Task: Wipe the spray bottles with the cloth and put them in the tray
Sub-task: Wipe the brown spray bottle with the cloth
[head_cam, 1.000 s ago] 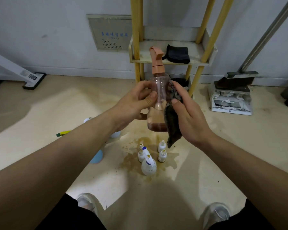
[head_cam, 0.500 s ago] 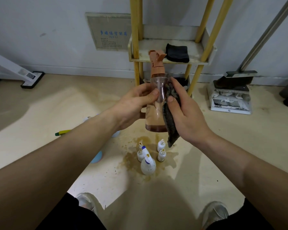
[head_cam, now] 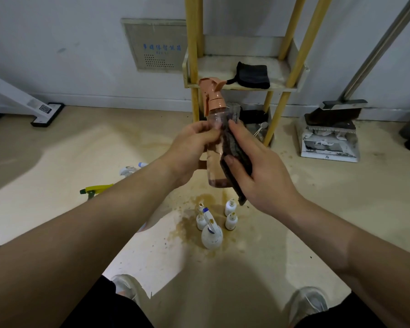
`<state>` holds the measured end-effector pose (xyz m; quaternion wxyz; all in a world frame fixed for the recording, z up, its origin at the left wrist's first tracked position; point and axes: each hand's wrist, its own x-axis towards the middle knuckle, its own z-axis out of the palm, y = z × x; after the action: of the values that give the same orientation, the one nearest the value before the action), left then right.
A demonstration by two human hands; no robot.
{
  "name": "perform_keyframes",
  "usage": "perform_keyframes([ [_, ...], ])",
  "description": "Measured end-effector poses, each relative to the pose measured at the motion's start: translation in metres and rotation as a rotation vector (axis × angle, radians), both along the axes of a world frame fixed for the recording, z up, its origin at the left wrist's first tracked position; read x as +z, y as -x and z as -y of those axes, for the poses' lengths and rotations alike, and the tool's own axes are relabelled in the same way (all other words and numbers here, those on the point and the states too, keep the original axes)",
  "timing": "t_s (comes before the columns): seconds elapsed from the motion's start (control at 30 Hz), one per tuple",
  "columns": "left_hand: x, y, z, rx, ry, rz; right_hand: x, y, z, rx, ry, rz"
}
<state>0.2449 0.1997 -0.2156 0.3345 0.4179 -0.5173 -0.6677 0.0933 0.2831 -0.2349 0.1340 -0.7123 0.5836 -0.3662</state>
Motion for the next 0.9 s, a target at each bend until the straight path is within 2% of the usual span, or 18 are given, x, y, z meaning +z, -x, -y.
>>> perform_keyframes([
  [0.1, 0.005, -0.003, 0.002, 0.046, 0.005, 0.005, -0.006, 0.001, -0.006, 0.042, -0.021, -0.085],
  [0.23, 0.003, -0.003, 0.001, 0.041, -0.001, 0.021, -0.005, 0.009, -0.007, 0.033, -0.092, -0.037],
  [0.43, -0.003, 0.000, 0.000, 0.004, 0.012, 0.042, -0.005, 0.019, 0.012, 0.042, -0.279, 0.409],
  [0.5, -0.005, 0.001, 0.000, 0.012, 0.017, 0.048, -0.005, 0.019, 0.018, 0.008, -0.305, 0.455],
  [0.63, -0.008, 0.007, -0.002, 0.050, 0.015, 0.056, 0.002, 0.007, 0.018, -0.073, -0.188, 0.236],
  [0.8, -0.003, 0.006, 0.001, 0.097, 0.009, 0.066, -0.004, -0.014, 0.007, -0.030, -0.057, -0.059],
  [0.9, 0.002, 0.003, 0.003, 0.109, 0.017, 0.063, -0.012, -0.013, 0.002, -0.014, -0.004, -0.147],
])
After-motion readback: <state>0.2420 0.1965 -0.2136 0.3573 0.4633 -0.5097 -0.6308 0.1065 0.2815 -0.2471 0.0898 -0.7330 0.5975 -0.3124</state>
